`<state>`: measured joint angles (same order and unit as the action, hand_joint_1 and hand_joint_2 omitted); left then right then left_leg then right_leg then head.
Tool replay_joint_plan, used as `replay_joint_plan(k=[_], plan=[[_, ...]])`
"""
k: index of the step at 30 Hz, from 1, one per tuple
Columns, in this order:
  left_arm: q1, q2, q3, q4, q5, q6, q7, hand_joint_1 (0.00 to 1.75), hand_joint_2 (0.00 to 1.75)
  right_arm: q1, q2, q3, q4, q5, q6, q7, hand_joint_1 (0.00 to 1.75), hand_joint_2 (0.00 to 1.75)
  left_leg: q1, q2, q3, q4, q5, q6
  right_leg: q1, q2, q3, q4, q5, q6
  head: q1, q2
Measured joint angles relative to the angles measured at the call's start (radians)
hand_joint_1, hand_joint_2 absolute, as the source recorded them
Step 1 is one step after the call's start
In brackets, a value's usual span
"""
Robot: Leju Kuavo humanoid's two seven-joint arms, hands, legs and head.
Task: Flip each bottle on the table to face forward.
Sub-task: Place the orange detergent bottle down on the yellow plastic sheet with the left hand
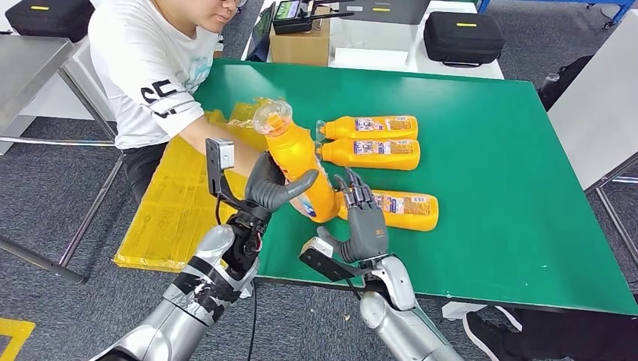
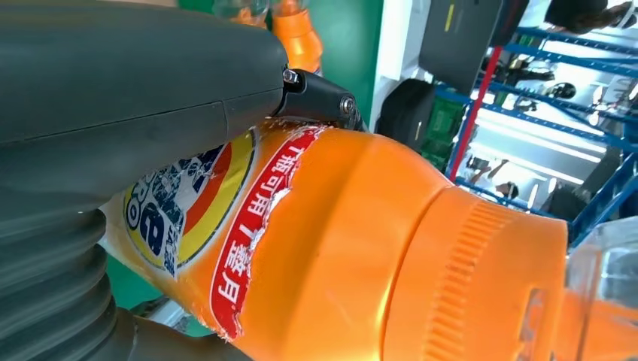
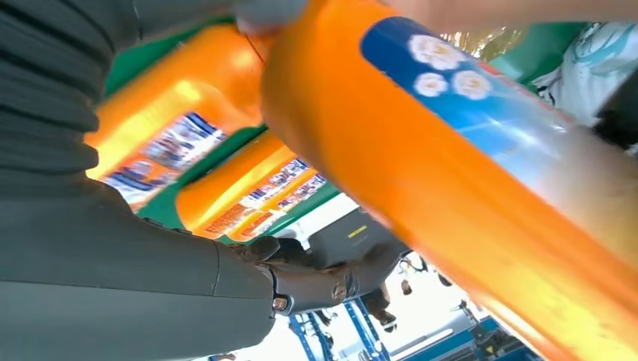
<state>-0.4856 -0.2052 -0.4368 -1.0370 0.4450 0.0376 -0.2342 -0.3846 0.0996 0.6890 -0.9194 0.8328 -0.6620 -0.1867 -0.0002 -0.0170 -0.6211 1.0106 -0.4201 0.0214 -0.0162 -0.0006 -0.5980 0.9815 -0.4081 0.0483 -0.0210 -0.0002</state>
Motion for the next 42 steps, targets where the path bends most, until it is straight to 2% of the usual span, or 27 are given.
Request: replay_joint_plan(k=[7,15,18,22,26,31,42], plan=[[0.011,0.001,0.004,-0.021,-0.031,0.047,-0.021,1.75,1.75,0.011,0.001,-0.014,-0.015,-0.035,-0.013,0.003,0.0,1.75,0.0,0.0,0.0,0.0,0.0,0.0,0.0,0.0,0.0,0.0,0.0,0.0,0.0,0.0],[0.018,0.037,0.019,-0.037,-0.175,0.128,-0.071,1.75,1.75,0.071,0.0,-0.127,-0.173,-0.224,-0.009,-0.057,0.0,1.75,0.0,0.0,0.0,0.0,0.0,0.0,0.0,0.0,0.0,0.0,0.0,0.0,0.0,0.0],[0.017,0.063,0.022,-0.033,-0.316,0.169,-0.082,1.75,1.75,0.094,-0.002,-0.169,-0.241,-0.287,0.003,-0.082,0.0,1.75,0.0,0.0,0.0,0.0,0.0,0.0,0.0,0.0,0.0,0.0,0.0,0.0,0.0,0.0],[0.008,0.116,0.018,-0.001,-0.628,0.227,-0.071,1.75,1.75,0.134,-0.003,-0.233,-0.353,-0.379,0.065,-0.099,0.0,1.75,0.0,0.001,0.0,0.0,0.0,0.0,0.0,0.0,0.0,0.0,0.0,0.0,0.0,0.0],[0.006,0.155,0.034,0.037,-0.817,0.221,-0.068,1.75,1.75,0.166,-0.003,-0.288,-0.446,-0.418,0.129,-0.099,0.0,1.75,0.0,0.001,0.0,0.0,0.0,0.0,0.0,0.0,0.0,0.0,0.0,0.0,0.0,0.0],[0.005,0.182,0.064,0.068,-0.853,0.2,-0.072,1.75,1.75,0.19,-0.003,-0.329,-0.514,-0.426,0.149,-0.099,0.0,1.75,0.0,0.001,0.0,0.0,0.0,0.0,0.0,0.0,0.0,0.0,0.0,0.0,0.0,0.0],[0.0,0.196,0.077,0.093,-0.885,0.209,-0.066,1.75,1.75,0.205,-0.003,-0.351,-0.557,-0.427,0.15,-0.101,0.0,1.75,0.0,0.001,0.0,0.0,0.0,0.0,0.0,0.0,0.0,0.0,0.0,0.0,0.0,0.0]])
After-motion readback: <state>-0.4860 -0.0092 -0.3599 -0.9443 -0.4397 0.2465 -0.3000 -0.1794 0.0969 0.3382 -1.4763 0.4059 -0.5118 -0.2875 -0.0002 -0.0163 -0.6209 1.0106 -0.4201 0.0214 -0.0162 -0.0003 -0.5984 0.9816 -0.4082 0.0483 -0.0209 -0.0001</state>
